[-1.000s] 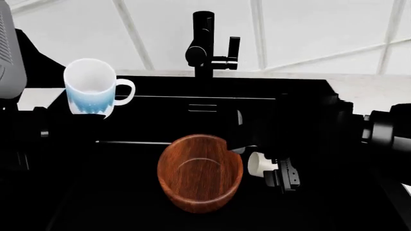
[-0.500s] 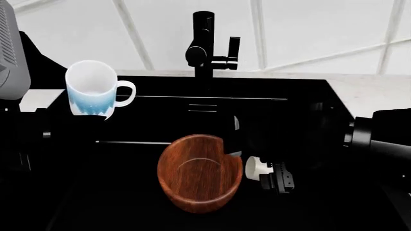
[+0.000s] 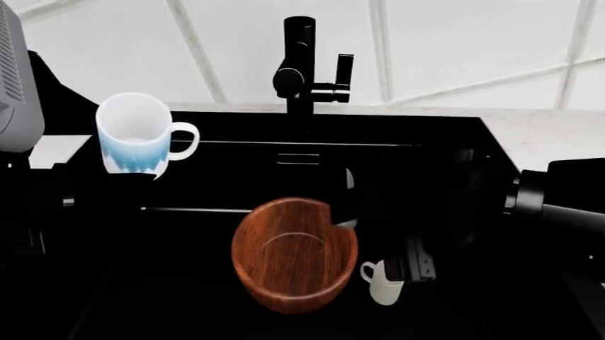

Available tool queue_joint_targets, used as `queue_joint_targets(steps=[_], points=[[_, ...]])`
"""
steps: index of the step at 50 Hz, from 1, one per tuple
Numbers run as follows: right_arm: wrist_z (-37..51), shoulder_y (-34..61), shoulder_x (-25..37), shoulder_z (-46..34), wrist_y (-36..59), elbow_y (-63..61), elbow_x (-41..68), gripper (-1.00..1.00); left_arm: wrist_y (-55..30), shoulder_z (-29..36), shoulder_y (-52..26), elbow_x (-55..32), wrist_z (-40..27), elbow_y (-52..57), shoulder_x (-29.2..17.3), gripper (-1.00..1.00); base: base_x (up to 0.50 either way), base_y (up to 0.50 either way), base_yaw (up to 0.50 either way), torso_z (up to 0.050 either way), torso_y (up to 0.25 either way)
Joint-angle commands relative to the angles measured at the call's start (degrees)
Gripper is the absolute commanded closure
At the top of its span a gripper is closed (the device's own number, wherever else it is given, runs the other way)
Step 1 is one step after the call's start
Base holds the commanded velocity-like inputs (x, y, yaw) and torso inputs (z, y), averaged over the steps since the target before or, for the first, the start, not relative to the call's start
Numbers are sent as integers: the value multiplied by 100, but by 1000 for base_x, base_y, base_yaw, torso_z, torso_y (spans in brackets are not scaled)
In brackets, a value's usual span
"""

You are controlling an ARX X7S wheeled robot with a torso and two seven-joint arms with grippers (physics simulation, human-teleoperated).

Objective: Pick the mug and mug and place them in the sink. Then turn on the water.

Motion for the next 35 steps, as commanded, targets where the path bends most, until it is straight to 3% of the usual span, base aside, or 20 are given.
queue_joint_targets(steps=[1, 11, 22, 35], points=[[-132, 281, 79, 24, 51, -33, -6, -100, -21, -41, -41, -32, -62, -37, 29, 100, 0, 0, 0, 0, 0], [-92, 735, 284, 566, 20, -116, 180, -100, -66, -81, -55, -136, -166, -47, 78, 100, 0, 0, 0, 0, 1], [627, 795, 754, 2150, -250, -66, 913, -100, 22, 18, 92, -39, -138, 14, 41, 100, 0, 0, 0, 0, 0], [1353, 1073, 1059, 3090, -636, 121, 991, -100, 125, 305, 338, 293, -10, 21, 32, 100, 0, 0, 0, 1, 0]])
